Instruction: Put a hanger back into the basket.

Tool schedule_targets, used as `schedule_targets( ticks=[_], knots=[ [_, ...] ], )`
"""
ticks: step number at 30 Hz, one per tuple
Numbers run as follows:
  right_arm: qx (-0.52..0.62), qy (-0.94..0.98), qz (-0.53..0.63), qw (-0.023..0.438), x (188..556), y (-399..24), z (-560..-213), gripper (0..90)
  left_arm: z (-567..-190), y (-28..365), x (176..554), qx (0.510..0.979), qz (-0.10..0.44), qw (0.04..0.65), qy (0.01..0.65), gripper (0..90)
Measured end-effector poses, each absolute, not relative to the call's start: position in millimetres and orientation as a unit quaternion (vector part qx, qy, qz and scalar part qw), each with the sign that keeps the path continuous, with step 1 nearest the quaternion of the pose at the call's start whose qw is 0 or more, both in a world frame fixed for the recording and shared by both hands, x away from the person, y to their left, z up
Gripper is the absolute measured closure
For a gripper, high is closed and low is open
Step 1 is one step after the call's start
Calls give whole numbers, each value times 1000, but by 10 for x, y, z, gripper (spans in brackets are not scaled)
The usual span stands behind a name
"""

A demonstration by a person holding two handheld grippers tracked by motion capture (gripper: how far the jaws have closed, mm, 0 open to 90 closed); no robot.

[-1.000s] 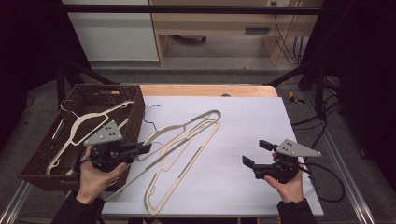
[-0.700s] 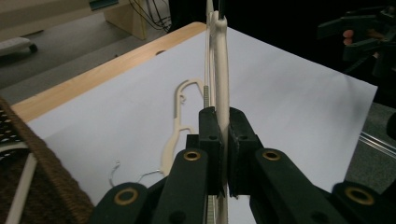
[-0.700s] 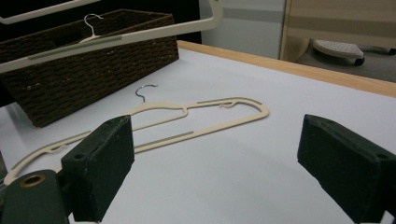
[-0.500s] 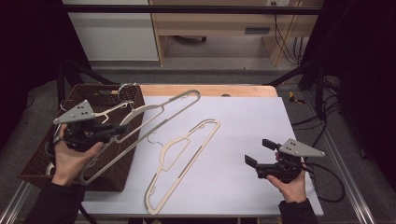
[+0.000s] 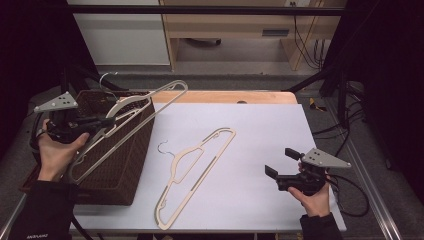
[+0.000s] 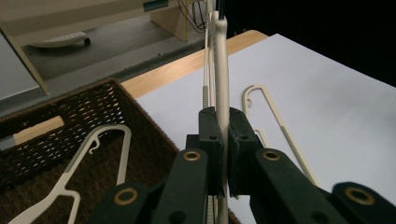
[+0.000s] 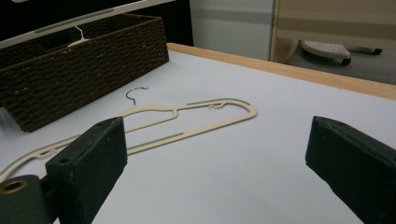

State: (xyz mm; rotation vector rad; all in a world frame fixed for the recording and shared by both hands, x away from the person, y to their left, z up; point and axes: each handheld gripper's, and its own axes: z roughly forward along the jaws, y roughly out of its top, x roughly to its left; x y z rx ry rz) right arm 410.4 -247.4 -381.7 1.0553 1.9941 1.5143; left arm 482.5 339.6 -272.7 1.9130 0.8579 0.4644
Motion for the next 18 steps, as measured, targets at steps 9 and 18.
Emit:
schedule_targets(
  ticks=[9, 18],
  knots=[
    [382, 719, 541, 209, 4123, -2473, -3836, 54, -2881, 3825, 4925, 763, 191, 484, 382, 861],
    [385, 719, 539, 209, 4138, -2466, -3850, 53, -2995, 4147, 4970, 755, 192, 476, 408, 861]
  ],
)
